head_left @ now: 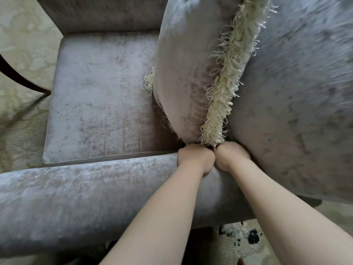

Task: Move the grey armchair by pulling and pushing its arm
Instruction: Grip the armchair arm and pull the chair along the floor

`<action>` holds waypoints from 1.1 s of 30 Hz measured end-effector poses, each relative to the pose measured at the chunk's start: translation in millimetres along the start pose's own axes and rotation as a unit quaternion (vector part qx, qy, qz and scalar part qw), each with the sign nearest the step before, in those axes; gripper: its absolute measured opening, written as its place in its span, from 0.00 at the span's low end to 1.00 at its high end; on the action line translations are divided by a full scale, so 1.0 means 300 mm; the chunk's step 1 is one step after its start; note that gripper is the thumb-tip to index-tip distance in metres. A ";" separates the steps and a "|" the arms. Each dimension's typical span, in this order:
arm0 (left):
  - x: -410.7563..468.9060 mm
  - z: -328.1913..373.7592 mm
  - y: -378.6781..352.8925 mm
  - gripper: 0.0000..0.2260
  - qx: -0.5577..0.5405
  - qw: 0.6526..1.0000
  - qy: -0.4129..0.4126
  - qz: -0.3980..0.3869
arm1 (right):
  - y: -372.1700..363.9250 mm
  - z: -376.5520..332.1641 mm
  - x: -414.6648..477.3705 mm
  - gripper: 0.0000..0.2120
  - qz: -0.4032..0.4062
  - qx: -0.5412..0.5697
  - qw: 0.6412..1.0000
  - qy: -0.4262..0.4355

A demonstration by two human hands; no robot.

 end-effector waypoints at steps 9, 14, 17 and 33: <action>-0.031 -0.014 0.007 0.18 0.021 0.999 0.037 0.029 | 0.010 0.007 -0.015 0.20 -0.015 0.050 0.999 -0.014; -0.049 -0.013 0.002 0.19 0.022 0.999 0.031 0.011 | 0.013 0.019 -0.047 0.23 -0.013 0.055 0.998 -0.022; -0.065 -0.018 0.001 0.19 0.020 0.999 0.029 0.014 | 0.004 0.022 -0.061 0.22 -0.001 0.038 0.999 -0.025; -0.010 -0.031 -0.028 0.19 0.041 0.999 0.012 0.020 | -0.019 0.015 -0.010 0.18 0.013 0.059 0.998 -0.016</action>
Point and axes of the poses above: each hand's wrist, its own x-axis towards the middle knuckle, its own y-axis out of the back of the hand, z = x × y, the point moved 7 cm from there along x, towards the middle knuckle, and after that the axes turned 3 degrees about z, right-handed, at the moved point
